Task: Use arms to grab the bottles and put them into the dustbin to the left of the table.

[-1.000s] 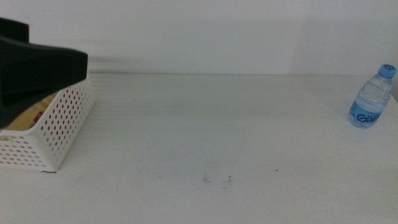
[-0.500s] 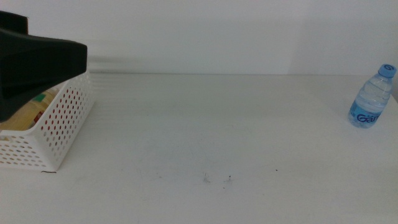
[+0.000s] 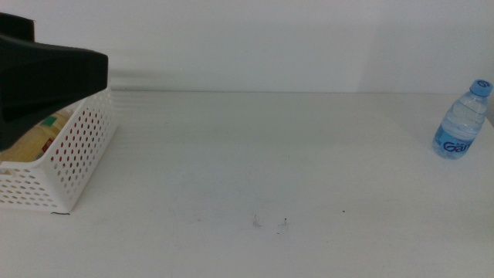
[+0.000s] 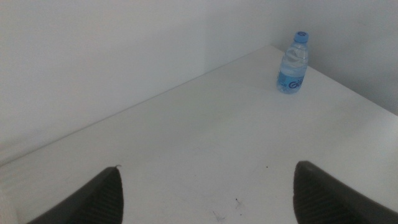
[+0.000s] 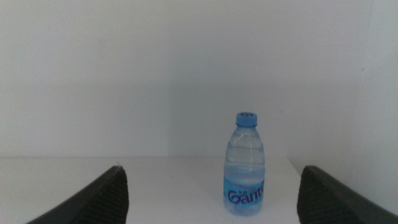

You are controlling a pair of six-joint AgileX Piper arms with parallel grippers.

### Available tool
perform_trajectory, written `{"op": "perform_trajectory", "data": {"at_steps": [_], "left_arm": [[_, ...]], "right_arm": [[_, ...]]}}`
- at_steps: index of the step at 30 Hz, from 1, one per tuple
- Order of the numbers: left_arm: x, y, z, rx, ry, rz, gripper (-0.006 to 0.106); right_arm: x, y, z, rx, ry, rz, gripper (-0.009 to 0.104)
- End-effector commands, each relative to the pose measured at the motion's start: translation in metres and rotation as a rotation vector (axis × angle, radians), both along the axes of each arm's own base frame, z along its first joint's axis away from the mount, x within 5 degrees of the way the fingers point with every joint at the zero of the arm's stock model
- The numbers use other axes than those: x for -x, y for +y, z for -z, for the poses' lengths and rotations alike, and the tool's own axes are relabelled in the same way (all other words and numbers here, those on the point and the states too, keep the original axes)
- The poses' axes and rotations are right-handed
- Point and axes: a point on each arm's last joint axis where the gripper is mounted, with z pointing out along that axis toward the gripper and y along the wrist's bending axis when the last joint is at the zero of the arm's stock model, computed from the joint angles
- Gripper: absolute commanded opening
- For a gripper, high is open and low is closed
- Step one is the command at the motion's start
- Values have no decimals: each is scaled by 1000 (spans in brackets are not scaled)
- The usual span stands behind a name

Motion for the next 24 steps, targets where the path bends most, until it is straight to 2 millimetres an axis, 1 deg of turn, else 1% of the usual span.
{"op": "perform_trajectory", "data": {"at_steps": [1, 6, 11, 15, 21, 24], "left_arm": [[0, 0, -1, 11, -9, 0, 94], [0, 0, -1, 11, -9, 0, 94], [0, 0, -1, 11, -9, 0, 94], [0, 0, -1, 11, -9, 0, 94], [0, 0, -1, 11, -9, 0, 94], [0, 0, -1, 11, -9, 0, 94]], "right_arm": [[-9, -1, 1, 18, 29, 8, 93], [-33, -2, 8, 0, 128, 13, 93], [-56, -3, 12, 3, 126, 21, 93], [-72, -8, 21, -31, 144, 61, 93], [-87, -13, 34, -67, 167, 120, 93], [-88, -13, 34, -62, 150, 120, 93]]}}
